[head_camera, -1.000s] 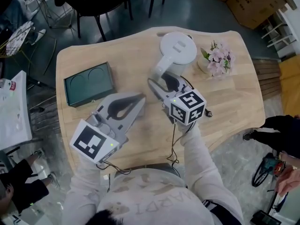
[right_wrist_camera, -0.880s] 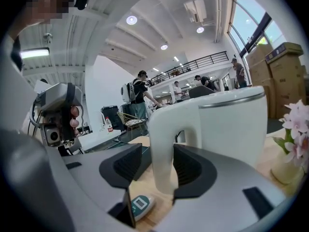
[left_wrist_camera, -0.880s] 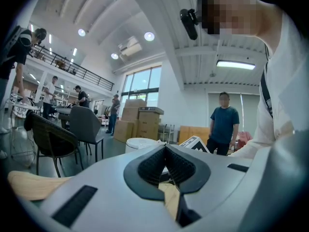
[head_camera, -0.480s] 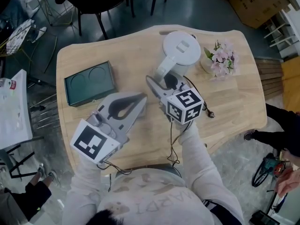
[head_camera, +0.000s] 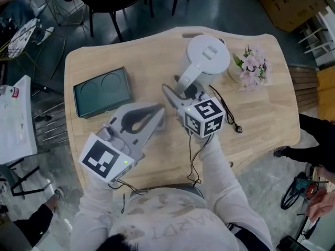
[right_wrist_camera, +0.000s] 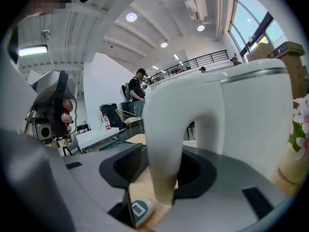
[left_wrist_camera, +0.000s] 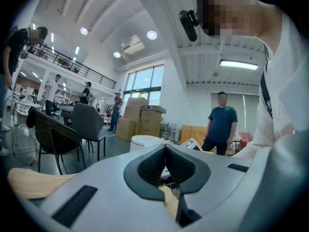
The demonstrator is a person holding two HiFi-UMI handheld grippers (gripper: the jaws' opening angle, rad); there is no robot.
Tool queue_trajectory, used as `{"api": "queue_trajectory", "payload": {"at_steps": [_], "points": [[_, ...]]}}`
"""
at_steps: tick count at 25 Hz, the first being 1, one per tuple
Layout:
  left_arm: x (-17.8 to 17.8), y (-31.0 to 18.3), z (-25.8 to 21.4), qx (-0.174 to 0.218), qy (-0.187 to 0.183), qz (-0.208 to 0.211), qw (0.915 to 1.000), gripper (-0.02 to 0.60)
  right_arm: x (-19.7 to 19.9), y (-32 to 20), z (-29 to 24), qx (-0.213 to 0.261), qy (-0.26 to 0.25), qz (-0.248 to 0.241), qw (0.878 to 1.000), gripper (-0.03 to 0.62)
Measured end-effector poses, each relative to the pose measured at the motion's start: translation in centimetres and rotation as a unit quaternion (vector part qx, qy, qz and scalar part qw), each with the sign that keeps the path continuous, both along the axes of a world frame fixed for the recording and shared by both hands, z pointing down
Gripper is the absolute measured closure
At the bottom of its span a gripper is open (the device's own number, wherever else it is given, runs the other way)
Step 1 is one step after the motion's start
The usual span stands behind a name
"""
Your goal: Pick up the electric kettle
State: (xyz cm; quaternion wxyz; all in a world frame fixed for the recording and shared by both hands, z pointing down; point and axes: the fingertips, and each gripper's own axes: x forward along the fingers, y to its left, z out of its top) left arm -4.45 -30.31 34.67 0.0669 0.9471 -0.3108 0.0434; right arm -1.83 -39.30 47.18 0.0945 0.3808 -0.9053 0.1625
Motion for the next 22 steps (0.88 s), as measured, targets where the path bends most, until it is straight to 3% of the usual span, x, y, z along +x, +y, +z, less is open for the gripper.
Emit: {"api": "queue_trajectory", "payload": {"at_steps": [11, 15, 22], "points": [[-0.33, -0.27, 0.38, -0.003, 0.002, -0.005, 1.0000, 0.505, -0.23, -0.58, 0.73, 0.000, 0.008, 0.006, 1.000, 0.410], [-0.39, -0.25, 0.31, -0.004, 0.002, -0.007, 1.0000, 0.505, 0.39, -0.97, 0.84, 0.009, 0.023, 0.024, 0.999, 0.497], [-0.82, -0.14, 0.38, -0.006, -0.002, -0.012, 0.9999, 0.505, 0.35, -0.92, 0.60, 0.027, 0.030, 0.023, 0.999, 0.503]]}}
